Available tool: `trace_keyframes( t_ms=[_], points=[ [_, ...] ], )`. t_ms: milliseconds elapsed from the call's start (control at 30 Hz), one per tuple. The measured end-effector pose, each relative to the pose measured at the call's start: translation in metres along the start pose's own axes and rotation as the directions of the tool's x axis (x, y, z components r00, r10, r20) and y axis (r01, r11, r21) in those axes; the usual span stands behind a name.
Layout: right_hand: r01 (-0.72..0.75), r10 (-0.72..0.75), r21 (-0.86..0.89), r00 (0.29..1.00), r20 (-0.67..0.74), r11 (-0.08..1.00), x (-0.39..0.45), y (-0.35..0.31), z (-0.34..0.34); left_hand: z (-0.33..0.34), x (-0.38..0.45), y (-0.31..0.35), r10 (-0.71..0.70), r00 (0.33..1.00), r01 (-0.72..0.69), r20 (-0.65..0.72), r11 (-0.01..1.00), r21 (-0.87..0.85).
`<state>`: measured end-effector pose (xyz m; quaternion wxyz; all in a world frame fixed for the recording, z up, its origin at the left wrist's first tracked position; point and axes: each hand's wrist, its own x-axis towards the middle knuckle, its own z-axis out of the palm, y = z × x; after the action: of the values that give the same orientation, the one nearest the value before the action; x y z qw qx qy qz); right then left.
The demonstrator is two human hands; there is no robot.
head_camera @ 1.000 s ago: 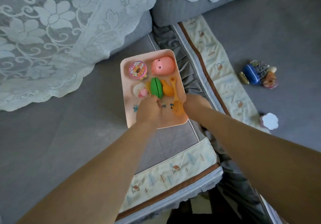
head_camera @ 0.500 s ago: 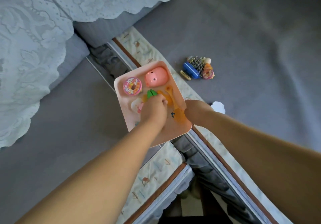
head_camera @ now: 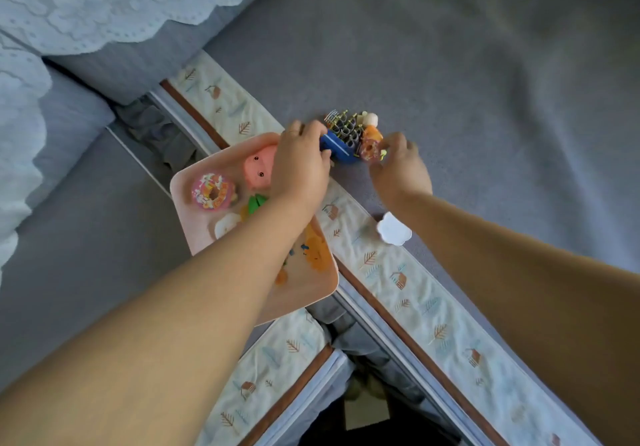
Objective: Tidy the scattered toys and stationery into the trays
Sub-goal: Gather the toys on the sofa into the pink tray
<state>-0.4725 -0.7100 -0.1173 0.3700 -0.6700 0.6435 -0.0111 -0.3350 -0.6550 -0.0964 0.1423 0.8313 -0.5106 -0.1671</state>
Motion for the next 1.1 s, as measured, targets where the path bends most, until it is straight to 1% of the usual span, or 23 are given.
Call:
trace_keyframes(
  t_ms=[67, 100, 167, 267, 367, 433, 500, 567, 667, 767, 833, 900, 1000, 1067, 1100],
  points=[
    [0.014, -0.014, 0.0, 0.999, -0.052, 1.0, 0.014, 0.001, 0.0, 0.016, 0.015, 0.005, 0.012, 0.998, -0.013, 0.069, 1.0, 0.015],
    [0.018, -0.019, -0.017, 0.998, -0.058, 1.0, 0.019, 0.002, 0.001, 0.023, 0.02, 0.007, -0.011, 0.994, 0.009, 0.112, 1.0, 0.019],
    [0.003, -0.004, -0.057, 1.0, -0.023, 0.998, 0.032, 0.005, 0.005, 0.042, 0.032, 0.012, -0.109, 0.979, 0.099, 0.17, 0.993, 0.069],
    [-0.021, 0.022, -0.041, 1.0, 0.023, 0.999, 0.041, 0.008, 0.013, 0.06, 0.041, 0.017, -0.257, 0.954, 0.221, 0.156, 0.952, 0.213],
    [-0.058, 0.057, 0.031, 0.998, 0.023, 0.998, 0.042, 0.012, 0.015, 0.066, 0.045, 0.022, -0.298, 0.947, 0.245, 0.119, 0.91, 0.334],
    [-0.09, 0.088, 0.075, 0.996, 0.032, 0.993, 0.042, 0.014, 0.013, 0.066, 0.048, 0.024, -0.316, 0.938, 0.25, 0.142, 0.902, 0.353],
    [-0.105, 0.103, 0.088, 0.994, 0.037, 0.991, 0.04, 0.014, 0.009, 0.064, 0.046, 0.027, -0.337, 0.919, 0.257, 0.207, 0.907, 0.334],
    [-0.084, 0.081, 0.072, 0.995, 0.051, 0.994, 0.035, 0.012, 0.005, 0.061, 0.041, 0.028, -0.355, 0.905, 0.277, 0.232, 0.909, 0.31],
    [-0.035, 0.032, 0.094, 0.999, 0.034, 0.995, 0.023, 0.004, -0.003, 0.05, 0.029, 0.03, -0.379, 0.909, 0.333, 0.174, 0.911, 0.243],
    [0.034, -0.022, 0.206, 0.998, -0.059, 0.978, 0.007, -0.01, -0.011, 0.027, 0.017, 0.034, -0.346, 0.93, 0.327, 0.121, 0.933, 0.152],
    [0.105, -0.085, 0.24, 0.992, -0.092, 0.965, -0.005, -0.02, -0.014, 0.007, 0.007, 0.033, -0.32, 0.945, 0.309, 0.065, 0.941, 0.135],
    [0.148, -0.129, 0.242, 0.987, -0.091, 0.959, -0.018, -0.03, -0.015, -0.013, -0.005, 0.029, -0.34, 0.94, 0.334, 0.025, 0.932, 0.137],
    [0.191, -0.177, 0.28, 0.981, -0.074, 0.941, -0.036, -0.052, -0.009, -0.04, -0.03, 0.013, -0.438, 0.898, 0.432, 0.048, 0.896, 0.103],
    [0.229, -0.24, 0.251, 0.971, 0.013, 0.94, -0.046, -0.067, 0.002, -0.05, -0.046, -0.006, -0.538, 0.841, 0.534, 0.058, 0.843, 0.071],
    [0.249, -0.271, 0.207, 0.959, 0.083, 0.946, -0.05, -0.073, 0.009, -0.053, -0.053, -0.016, -0.583, 0.81, 0.58, 0.06, 0.812, 0.066]
  ],
)
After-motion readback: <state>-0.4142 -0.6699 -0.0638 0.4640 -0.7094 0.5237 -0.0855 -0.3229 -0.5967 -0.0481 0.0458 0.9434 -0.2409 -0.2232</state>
